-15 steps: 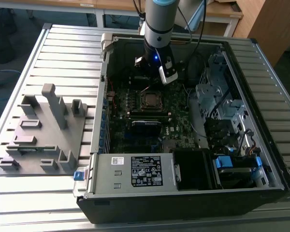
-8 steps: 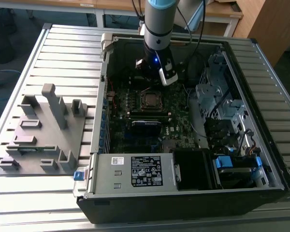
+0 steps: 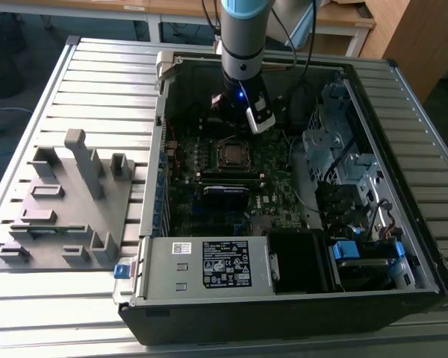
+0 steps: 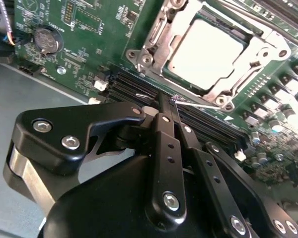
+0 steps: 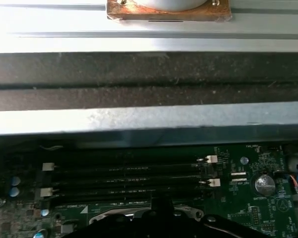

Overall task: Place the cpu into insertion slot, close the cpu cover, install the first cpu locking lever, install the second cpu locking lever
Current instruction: 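Install the first cpu locking lever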

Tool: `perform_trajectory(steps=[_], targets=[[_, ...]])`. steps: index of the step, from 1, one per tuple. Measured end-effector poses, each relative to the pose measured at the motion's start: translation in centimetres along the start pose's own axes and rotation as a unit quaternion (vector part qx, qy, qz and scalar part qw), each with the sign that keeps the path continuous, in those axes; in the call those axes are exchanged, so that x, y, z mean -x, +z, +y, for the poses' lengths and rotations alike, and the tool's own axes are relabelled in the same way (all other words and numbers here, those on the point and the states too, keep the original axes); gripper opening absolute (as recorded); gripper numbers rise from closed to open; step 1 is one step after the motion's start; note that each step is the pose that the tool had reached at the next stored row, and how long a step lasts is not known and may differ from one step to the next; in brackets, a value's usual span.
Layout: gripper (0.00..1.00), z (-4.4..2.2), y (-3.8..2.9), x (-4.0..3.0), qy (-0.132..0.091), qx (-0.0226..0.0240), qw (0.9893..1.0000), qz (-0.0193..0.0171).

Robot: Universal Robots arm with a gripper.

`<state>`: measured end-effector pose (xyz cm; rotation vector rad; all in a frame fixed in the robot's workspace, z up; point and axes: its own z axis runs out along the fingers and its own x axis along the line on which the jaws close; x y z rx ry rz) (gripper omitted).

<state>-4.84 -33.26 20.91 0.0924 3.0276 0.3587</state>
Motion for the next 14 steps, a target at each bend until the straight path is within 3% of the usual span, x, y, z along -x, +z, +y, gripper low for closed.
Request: perform_trajectory(steps=[4,6,8,11,14], targets=[[0.1,-0.06,0.13,-0.33,-0.004,0.0032,0.9999,-0.0166],[0.1,-0.11,0.19,-0.51,-0.005,0.0056,0.9997,-0.0221],[0.1,-0.19,0.23,-0.62,-0.005,0.0109,0.9996,-0.024],[0.1,-0.37,0.25,-0.62,-0.003,0.0265,0.9994,-0.0237],[0.1,-0.54,0.36,-0.62,-0.002,0.0357,0.9991,-0.0247]])
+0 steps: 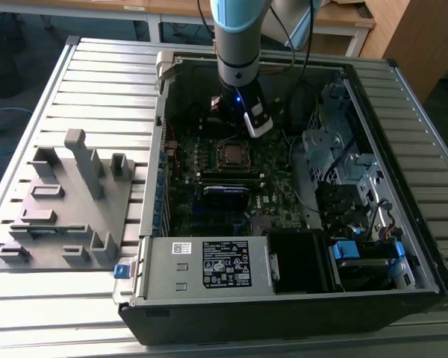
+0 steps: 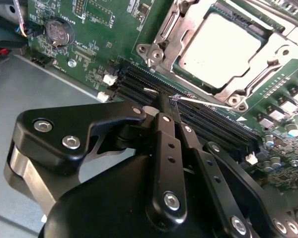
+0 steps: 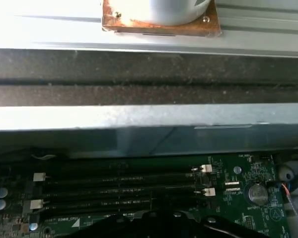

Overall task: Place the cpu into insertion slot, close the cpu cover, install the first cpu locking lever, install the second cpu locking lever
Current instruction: 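Install the first cpu locking lever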

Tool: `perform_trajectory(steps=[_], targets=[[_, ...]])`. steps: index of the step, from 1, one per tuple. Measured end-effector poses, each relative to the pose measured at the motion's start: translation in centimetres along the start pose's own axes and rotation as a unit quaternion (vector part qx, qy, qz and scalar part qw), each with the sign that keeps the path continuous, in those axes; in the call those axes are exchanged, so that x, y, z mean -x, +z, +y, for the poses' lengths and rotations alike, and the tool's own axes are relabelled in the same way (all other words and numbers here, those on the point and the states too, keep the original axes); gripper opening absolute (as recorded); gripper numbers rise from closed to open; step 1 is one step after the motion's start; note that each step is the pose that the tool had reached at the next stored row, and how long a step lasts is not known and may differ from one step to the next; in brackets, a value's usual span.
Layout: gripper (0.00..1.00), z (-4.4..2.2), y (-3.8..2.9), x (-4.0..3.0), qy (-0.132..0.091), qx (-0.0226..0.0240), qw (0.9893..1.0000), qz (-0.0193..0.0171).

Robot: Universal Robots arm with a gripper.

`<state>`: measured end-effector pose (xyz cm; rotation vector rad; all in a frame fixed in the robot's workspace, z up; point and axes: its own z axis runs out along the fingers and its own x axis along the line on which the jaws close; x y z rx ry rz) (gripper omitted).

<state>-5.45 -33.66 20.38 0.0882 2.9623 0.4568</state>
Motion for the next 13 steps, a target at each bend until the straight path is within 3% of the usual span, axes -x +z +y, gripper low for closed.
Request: perform_trajectory(steps=[3,6,13], targets=[[0.1,-0.18,0.16,-0.03,0.0,0.0041,1.0,-0.0035],[0.1,-0.3,0.28,-0.05,-0.002,0.0053,1.0,-0.0076],[0.1,-0.3,0.25,-0.06,-0.002,0.0052,1.0,-0.0078]])
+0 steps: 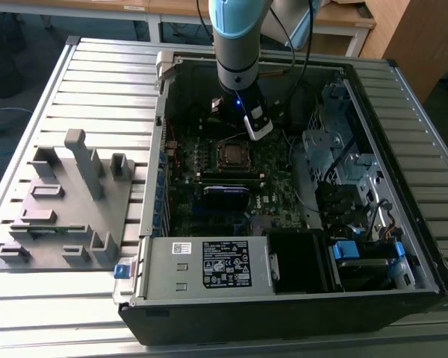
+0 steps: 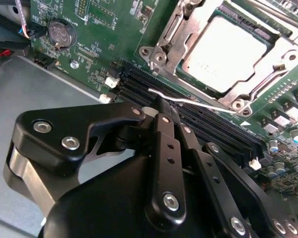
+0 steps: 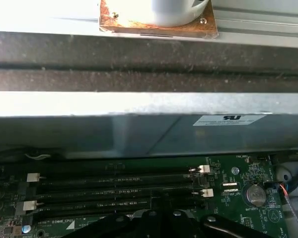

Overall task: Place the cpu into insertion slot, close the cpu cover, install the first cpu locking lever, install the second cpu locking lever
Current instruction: 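Install the first cpu locking lever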

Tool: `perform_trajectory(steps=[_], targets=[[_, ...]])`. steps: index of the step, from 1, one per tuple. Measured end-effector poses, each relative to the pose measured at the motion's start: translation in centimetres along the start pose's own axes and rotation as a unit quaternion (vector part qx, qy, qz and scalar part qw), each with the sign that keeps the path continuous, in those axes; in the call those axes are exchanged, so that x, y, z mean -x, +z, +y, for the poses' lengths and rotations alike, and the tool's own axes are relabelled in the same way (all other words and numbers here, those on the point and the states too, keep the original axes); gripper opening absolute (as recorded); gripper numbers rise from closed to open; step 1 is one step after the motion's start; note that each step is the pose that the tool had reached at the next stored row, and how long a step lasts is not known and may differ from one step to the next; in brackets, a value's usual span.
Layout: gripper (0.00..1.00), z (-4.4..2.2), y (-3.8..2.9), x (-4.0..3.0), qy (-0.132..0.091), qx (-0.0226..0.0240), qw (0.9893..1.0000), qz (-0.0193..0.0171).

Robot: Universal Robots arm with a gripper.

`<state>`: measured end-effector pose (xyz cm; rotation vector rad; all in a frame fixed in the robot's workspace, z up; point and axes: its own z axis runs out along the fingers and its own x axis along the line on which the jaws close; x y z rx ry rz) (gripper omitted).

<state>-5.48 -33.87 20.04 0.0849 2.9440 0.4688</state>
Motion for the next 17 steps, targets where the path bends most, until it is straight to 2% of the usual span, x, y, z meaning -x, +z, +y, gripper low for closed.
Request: perform_trajectory(steps=[9,13,15,17], targets=[[0.1,0.42,-1.26,0.19,0.001,0.0031,1.0,0.0001],[0.1,0.42,-1.31,-0.01,0.002,0.0095,1.0,0.0003],[0.1,0.4,-1.35,-0.36,0.002,0.0137,0.9999,0.0004],[0.1,0.38,-1.39,-0.75,0.003,0.016,0.9999,0.0001]])
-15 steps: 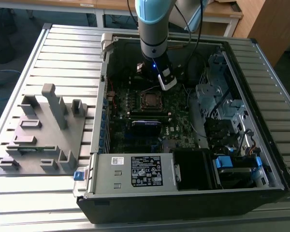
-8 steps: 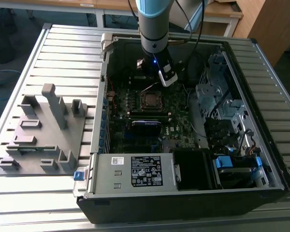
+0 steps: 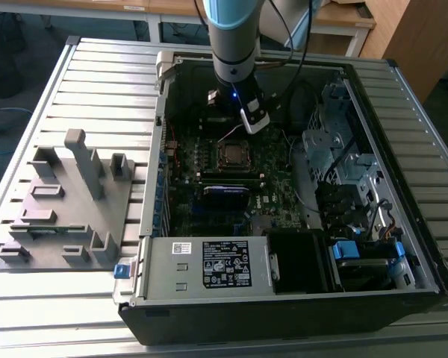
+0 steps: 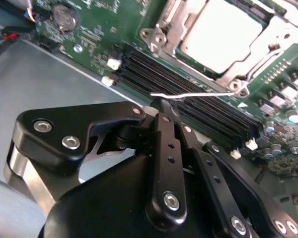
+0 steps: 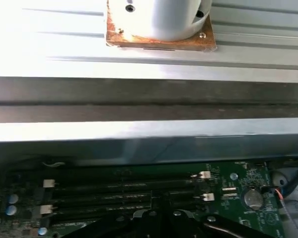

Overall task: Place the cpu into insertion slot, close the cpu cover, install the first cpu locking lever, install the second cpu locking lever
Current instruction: 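Install the first cpu locking lever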

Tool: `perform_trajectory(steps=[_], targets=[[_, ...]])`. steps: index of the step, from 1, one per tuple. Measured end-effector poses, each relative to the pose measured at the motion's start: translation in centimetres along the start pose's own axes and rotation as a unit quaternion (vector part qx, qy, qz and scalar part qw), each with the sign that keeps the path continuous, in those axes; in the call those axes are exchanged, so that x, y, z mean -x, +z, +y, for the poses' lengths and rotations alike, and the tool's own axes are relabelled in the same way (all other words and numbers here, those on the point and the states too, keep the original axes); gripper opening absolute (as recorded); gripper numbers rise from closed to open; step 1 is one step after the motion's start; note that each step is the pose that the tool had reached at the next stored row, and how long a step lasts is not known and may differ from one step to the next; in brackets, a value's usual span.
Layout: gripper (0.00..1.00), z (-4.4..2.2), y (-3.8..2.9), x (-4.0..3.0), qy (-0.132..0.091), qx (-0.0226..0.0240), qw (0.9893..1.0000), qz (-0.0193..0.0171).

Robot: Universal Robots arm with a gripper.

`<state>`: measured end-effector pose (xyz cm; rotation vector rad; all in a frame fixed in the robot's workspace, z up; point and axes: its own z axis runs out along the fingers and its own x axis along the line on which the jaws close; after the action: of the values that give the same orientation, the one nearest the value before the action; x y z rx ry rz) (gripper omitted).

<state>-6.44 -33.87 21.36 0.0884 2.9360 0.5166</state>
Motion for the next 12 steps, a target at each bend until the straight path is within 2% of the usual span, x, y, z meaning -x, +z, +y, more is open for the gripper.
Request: perform_trajectory(steps=[6,12], targets=[[0.1,-0.05,-0.12,-0.91,0.0,0.0012,1.0,-0.0012],[0.1,-0.06,-0.16,-1.03,-0.001,0.0014,1.0,-0.0022]])
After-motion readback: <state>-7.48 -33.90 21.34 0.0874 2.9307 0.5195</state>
